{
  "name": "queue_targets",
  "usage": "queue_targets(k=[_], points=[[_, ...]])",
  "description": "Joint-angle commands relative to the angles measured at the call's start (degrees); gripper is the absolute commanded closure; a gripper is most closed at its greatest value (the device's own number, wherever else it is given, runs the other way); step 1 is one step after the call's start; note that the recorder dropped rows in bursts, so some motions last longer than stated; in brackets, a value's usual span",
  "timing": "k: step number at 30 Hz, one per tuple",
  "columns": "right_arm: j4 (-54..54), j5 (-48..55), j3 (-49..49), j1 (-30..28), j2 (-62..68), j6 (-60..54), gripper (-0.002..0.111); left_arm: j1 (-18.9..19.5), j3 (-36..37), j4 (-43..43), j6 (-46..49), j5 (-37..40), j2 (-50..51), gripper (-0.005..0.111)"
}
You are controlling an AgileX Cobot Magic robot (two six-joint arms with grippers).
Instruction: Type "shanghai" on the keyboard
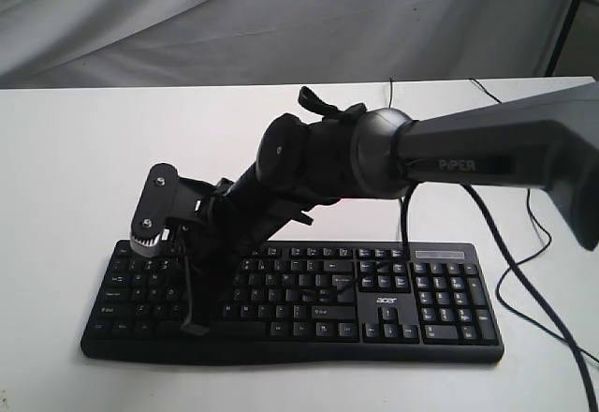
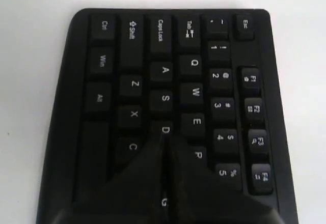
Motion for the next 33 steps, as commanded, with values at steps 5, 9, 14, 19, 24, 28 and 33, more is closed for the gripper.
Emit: queue_targets(k=[5, 9, 14, 19, 24, 28, 33], points=[[2.2, 0.84, -5.94, 1.75, 3.97, 1.63, 0.108, -0.22, 0.29, -0.03, -0.16, -0.36, 0.18, 0.106], [1.96, 1.1, -8.2, 1.86, 6.11, 2.76, 0.108, -0.22, 0.29, -0.03, -0.16, -0.36, 0.18, 0.106], [1.96, 1.73, -10.52, 2.27, 7.22, 2.91, 0.108, -0.22, 0.29, -0.03, -0.16, -0.36, 0.18, 0.106], [1.69, 1.73, -13.27, 3.21, 7.22, 3.52, 0.108, -0.22, 0.29, -0.03, -0.16, -0.36, 0.18, 0.106], [-0.99, 2.02, -13.49, 3.73, 7.22, 5.62, 0.108, -0.22, 0.29, -0.03, -0.16, -0.36, 0.18, 0.106], [-4.03, 2.16, -13.49, 3.73, 7.22, 7.95, 0.108, -0.22, 0.29, -0.03, -0.16, -0.36, 0.18, 0.106], [-3.65, 1.67, -13.49, 3.73, 7.22, 7.85, 0.108, -0.22, 0.29, -0.03, -0.16, -0.36, 0.18, 0.106]])
